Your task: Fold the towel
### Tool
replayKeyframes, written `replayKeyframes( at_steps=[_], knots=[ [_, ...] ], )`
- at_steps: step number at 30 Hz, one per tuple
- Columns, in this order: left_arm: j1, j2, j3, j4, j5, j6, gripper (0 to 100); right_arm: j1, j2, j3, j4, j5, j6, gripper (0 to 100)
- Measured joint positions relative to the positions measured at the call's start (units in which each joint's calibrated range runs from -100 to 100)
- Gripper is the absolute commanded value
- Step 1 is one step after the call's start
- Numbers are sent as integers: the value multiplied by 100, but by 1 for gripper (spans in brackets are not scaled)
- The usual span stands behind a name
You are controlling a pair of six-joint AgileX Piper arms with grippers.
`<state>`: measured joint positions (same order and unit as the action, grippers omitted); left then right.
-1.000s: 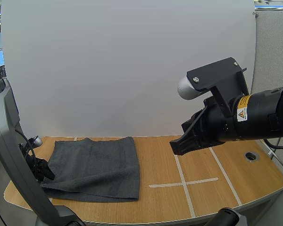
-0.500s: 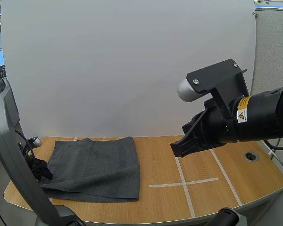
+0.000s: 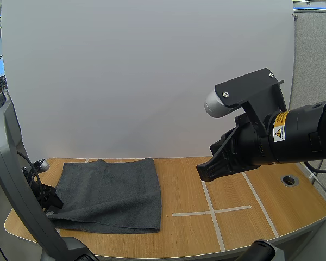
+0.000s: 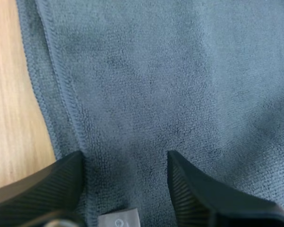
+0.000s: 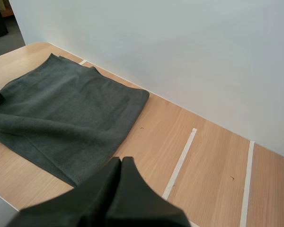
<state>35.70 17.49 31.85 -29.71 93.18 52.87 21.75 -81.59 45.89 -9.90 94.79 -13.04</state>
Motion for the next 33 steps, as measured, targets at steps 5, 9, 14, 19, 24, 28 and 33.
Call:
replayKeyframes(
  at_steps=[5,9,14,19,24,28,33],
  knots=[
    [0,14,0,-36,55,27,42,0,0,0,0,0,0,0],
    [0,44,0,-36,55,36,20,0,0,0,0,0,0,0],
    [0,109,-160,169,55,-9,1,0,0,0,0,0,0,0],
    [0,109,-579,309,438,-148,1,0,0,0,0,59,0,0],
    [0,109,-775,330,532,-224,1,0,0,0,0,93,0,0],
    [0,109,-775,343,550,-224,1,0,0,0,0,126,0,0],
    [0,109,-775,343,550,-224,42,0,0,0,0,126,0,0]
  ],
)
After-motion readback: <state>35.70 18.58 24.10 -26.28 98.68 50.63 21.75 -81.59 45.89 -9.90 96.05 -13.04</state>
